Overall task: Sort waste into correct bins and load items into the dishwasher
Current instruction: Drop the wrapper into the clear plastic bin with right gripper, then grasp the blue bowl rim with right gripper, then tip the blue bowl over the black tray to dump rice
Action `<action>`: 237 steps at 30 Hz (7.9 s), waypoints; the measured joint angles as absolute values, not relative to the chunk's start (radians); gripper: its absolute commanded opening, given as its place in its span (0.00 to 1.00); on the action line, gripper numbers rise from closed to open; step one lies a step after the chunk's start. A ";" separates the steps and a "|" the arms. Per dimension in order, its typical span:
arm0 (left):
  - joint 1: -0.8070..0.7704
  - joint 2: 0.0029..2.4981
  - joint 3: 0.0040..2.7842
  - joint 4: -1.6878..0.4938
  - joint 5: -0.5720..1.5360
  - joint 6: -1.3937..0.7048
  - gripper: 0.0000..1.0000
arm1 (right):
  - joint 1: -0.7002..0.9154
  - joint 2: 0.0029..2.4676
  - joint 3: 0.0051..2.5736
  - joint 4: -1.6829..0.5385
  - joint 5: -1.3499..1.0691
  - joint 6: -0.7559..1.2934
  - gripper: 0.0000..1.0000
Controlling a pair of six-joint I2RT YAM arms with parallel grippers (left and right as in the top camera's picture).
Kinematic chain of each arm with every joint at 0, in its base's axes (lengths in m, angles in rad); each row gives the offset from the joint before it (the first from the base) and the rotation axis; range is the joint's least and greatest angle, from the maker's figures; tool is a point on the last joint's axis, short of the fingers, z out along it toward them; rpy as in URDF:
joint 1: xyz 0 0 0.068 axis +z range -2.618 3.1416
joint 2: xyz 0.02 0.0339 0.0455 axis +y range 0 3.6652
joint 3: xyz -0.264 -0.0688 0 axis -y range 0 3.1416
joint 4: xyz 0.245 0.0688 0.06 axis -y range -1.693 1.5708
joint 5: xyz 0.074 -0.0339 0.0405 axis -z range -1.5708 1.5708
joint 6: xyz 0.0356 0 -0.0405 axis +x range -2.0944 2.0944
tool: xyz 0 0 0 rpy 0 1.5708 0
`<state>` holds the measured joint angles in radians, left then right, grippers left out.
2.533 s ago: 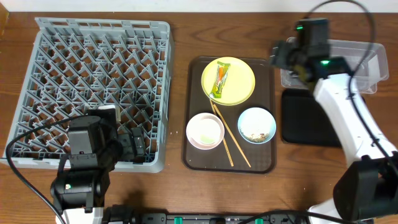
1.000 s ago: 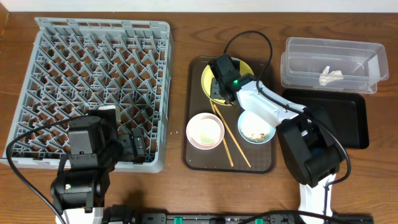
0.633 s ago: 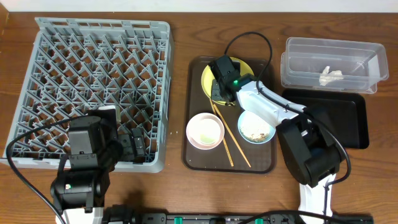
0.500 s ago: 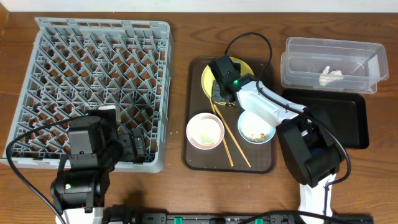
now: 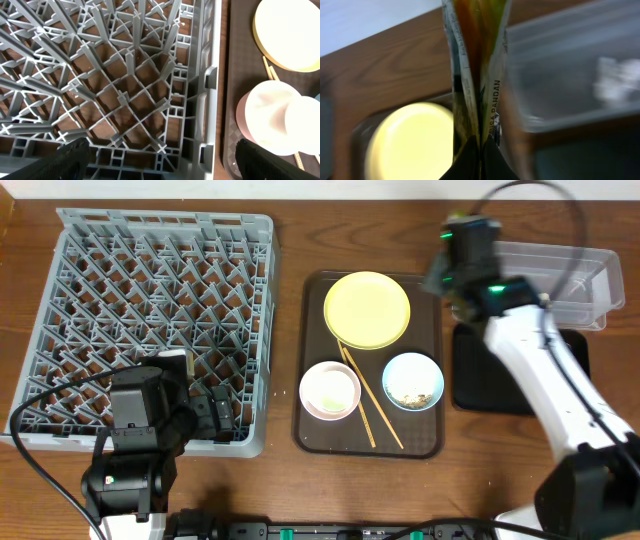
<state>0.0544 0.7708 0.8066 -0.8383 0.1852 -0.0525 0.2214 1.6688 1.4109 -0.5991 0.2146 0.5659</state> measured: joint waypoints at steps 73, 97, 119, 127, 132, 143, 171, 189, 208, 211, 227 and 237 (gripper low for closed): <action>0.054 0.771 0.807 -0.850 0.186 -0.052 0.94 | 0.593 1.523 0.784 -0.505 -0.003 0.321 0.15; 0.054 0.771 0.807 -0.850 0.185 -0.052 0.94 | 0.593 1.517 0.905 -0.630 0.037 0.305 0.01; 0.054 0.771 0.807 -0.850 0.186 -0.052 0.94 | 0.008 1.442 1.110 -0.739 -0.370 0.255 0.01; 0.054 0.771 0.807 -0.850 0.185 -0.052 0.94 | -0.209 1.457 0.979 -0.665 -0.670 0.199 0.01; 0.054 0.771 0.807 -0.850 0.186 -0.052 0.94 | -0.304 1.460 0.876 -0.578 -0.815 0.194 0.01; 0.054 0.771 0.807 -0.850 0.186 -0.052 0.94 | -0.490 1.465 0.740 -0.394 -1.135 0.209 0.01; 0.054 0.771 0.807 -0.850 0.186 -0.052 0.94 | -0.879 1.465 0.722 -0.289 -1.369 0.369 0.01; 0.054 0.771 0.807 -0.850 0.185 -0.052 0.94 | -0.821 1.465 0.720 -0.102 -1.521 0.339 0.01; 0.054 0.770 0.807 -0.850 0.186 -0.052 0.94 | -0.775 1.465 0.719 0.009 -1.461 0.393 0.01; 0.054 0.770 0.807 -0.850 0.186 -0.052 0.94 | -0.775 1.465 0.719 -0.034 -1.398 0.501 0.01; 0.054 0.771 0.807 -0.850 0.185 -0.052 0.94 | -0.767 1.466 0.714 0.068 -1.412 0.623 0.01; 0.054 0.771 0.807 -0.850 0.186 -0.052 0.94 | -0.767 1.466 0.711 0.105 -1.427 0.614 0.01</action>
<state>0.0544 0.7708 0.8066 -0.8505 0.1856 -0.0525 -0.7670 1.4658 0.7109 0.1047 -1.4265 0.6136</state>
